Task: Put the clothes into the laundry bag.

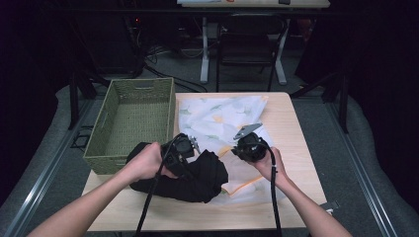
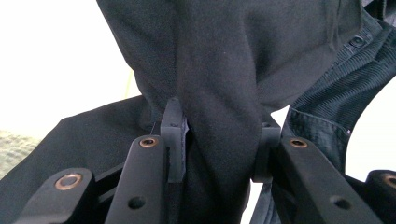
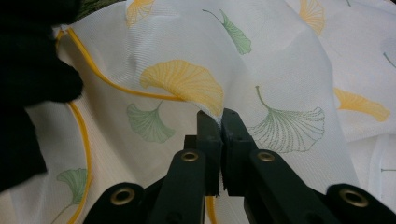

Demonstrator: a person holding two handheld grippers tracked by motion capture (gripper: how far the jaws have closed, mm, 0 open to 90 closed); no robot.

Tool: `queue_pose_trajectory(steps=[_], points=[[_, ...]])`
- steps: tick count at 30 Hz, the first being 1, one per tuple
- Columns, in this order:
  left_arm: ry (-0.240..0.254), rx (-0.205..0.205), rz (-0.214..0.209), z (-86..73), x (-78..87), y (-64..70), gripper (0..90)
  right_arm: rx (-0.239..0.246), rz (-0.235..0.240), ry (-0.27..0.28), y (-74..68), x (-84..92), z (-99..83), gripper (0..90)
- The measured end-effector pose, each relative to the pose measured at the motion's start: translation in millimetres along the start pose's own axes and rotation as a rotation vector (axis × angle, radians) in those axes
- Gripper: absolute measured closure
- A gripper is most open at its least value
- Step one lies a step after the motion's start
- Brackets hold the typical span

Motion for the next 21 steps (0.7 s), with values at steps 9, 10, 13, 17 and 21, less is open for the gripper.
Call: queue_pose_trajectory(steps=[9,10,13,17,21], points=[[-0.013,0.003,-0.036,5.1,-27.1,0.9,67.4,-0.015,0.003,-0.003,-1.9,-0.2,0.8,87.9],[-0.01,0.014,-0.042,5.6,-29.8,-0.7,67.5,-0.019,0.004,-0.001,-2.2,-0.1,1.1,87.9],[-0.014,0.039,-0.05,5.7,-35.7,-4.2,67.5,-0.028,0.006,0.0,-3.5,1.1,2.0,87.9],[-0.032,0.066,-0.065,4.7,-47.3,-6.8,67.7,-0.027,0.011,0.007,-3.9,2.1,3.5,87.9],[-0.063,0.073,-0.09,3.5,-61.0,-7.6,67.7,-0.037,0.015,0.002,-5.8,1.8,3.9,87.9]])
Point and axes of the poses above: each handheld gripper's, and its own axes: x roughly backward along the jaws, z roughly out of its top, y roughly to its right, the point moved 8 cm from there along -x, roughly forward along the jaws, and after that the axes turned 2 degrees about z, right-handed, at the moved point
